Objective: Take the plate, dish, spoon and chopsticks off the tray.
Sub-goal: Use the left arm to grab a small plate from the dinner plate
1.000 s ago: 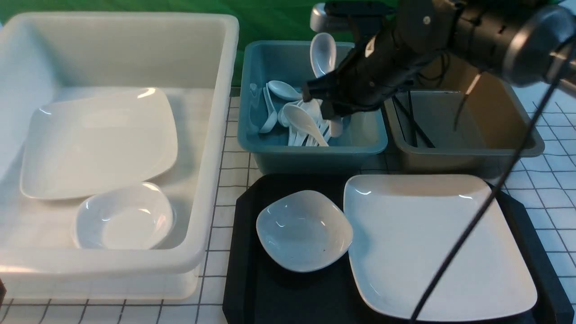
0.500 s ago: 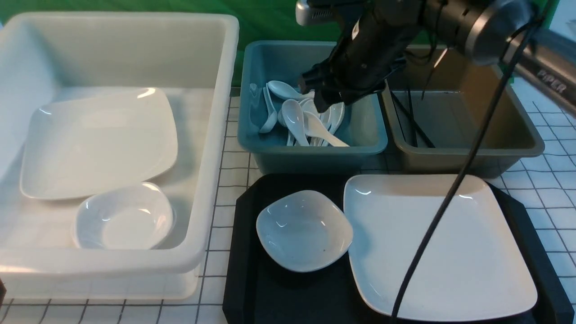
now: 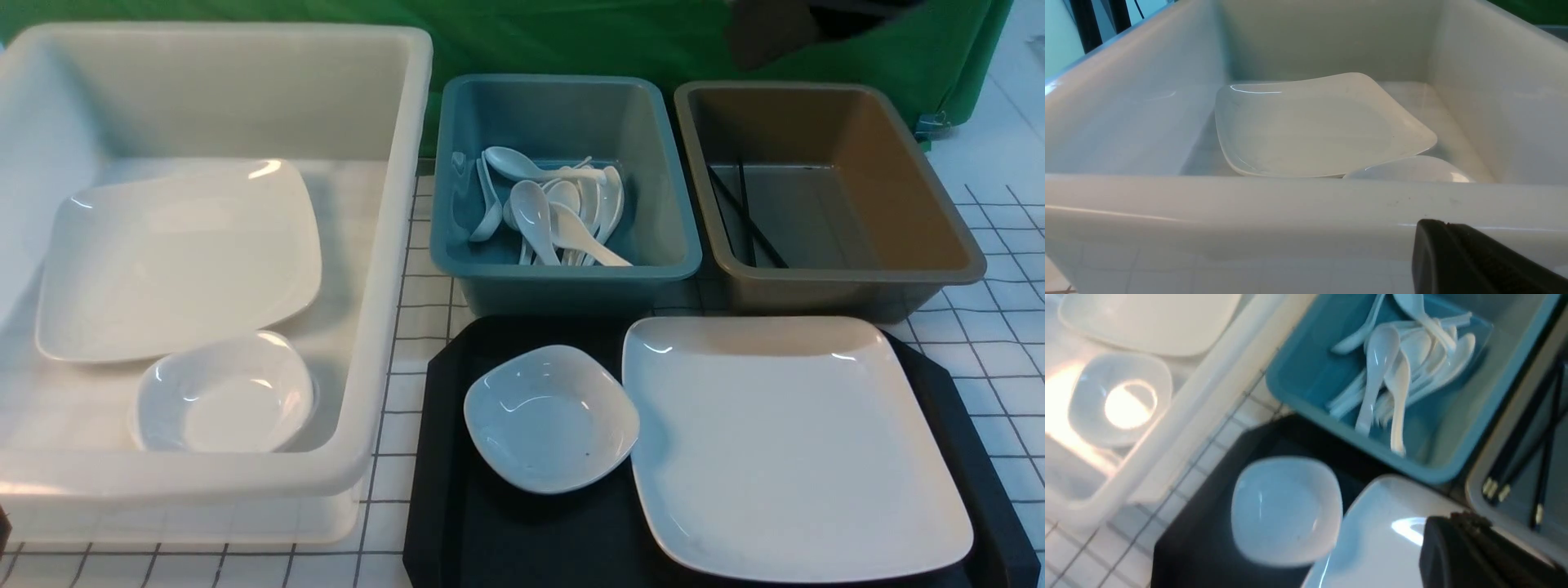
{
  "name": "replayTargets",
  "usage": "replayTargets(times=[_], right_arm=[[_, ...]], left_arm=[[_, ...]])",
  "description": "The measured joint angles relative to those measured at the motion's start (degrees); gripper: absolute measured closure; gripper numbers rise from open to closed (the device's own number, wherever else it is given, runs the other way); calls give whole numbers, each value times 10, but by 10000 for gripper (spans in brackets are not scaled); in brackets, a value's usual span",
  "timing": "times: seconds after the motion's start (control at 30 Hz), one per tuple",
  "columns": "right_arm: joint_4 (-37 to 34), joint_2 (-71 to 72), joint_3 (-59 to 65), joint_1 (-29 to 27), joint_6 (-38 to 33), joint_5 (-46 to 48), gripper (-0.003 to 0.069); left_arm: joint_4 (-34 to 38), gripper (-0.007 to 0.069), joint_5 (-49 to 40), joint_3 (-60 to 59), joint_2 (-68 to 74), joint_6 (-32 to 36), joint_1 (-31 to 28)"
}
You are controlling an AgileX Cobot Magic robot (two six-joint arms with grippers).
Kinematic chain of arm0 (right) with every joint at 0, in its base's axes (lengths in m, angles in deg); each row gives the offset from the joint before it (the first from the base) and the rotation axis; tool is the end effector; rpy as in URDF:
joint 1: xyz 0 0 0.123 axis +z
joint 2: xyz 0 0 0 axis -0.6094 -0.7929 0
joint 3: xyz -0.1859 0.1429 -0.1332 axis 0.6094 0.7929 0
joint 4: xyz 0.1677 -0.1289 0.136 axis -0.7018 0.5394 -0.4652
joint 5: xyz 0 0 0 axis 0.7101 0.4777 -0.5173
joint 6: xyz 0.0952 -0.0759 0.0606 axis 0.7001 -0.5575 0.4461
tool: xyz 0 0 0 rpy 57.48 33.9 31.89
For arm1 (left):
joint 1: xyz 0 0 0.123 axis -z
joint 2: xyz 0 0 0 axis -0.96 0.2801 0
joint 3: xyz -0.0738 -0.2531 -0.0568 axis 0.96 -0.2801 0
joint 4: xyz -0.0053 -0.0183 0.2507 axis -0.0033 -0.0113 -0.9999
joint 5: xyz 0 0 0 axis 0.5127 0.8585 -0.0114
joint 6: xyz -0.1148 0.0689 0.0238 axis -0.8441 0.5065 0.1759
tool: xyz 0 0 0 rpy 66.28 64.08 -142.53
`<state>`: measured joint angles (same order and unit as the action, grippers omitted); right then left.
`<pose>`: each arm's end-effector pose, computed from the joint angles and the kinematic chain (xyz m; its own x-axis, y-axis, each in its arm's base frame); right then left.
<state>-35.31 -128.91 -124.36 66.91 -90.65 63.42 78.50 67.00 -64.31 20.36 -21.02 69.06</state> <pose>0.3200 0.1790 0.4173 -0.5443 -0.3879 -0.7438 -0.5259 0.8486 -0.0578 0.1153 0.0077 0.1846 -0.1383 -0.0236 -0.9901 -0.0714 0.9974 -0.0138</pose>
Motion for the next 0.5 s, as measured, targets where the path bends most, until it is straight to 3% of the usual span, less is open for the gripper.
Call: replayTargets(times=[0.5], right_arm=[[0, 433, 502, 0, 50, -26, 621]], left_arm=[[-1, 603, 0, 0, 0, 0, 0]])
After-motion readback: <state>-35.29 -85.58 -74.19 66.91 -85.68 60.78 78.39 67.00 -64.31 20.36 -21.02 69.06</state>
